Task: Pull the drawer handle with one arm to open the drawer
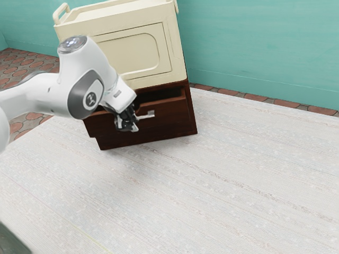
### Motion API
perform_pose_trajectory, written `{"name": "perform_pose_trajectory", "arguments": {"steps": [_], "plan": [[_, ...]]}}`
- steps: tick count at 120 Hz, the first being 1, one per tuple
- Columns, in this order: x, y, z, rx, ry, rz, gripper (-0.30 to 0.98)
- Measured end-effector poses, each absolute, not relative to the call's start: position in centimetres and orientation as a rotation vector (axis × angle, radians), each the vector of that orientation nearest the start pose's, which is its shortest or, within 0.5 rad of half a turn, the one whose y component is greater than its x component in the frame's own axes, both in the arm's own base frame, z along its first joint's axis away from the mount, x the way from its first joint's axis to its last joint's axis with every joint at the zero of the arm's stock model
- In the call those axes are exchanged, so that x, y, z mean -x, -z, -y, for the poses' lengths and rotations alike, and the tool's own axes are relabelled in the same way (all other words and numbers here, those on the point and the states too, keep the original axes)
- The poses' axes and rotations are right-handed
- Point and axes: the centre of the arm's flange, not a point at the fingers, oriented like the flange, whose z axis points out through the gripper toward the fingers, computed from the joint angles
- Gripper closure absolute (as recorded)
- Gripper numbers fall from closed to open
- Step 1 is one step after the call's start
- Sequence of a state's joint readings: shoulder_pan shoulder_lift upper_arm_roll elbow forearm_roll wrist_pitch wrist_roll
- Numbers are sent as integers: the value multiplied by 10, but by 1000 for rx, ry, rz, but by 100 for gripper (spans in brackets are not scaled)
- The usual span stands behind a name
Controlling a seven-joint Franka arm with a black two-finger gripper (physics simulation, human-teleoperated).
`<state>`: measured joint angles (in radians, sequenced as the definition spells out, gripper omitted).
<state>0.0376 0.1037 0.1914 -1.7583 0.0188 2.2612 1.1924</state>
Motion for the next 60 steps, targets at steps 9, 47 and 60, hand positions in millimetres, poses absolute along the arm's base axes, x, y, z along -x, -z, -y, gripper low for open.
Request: {"name": "perform_pose_trajectory", "arguments": {"steps": [9, 47, 60], "plan": [[-606, -548, -133, 2494, 411, -1334, 61], [-585, -552, -118, 2497, 425, -1358, 62], [-579, -552, -113, 2498, 428, -1366, 62]]}}
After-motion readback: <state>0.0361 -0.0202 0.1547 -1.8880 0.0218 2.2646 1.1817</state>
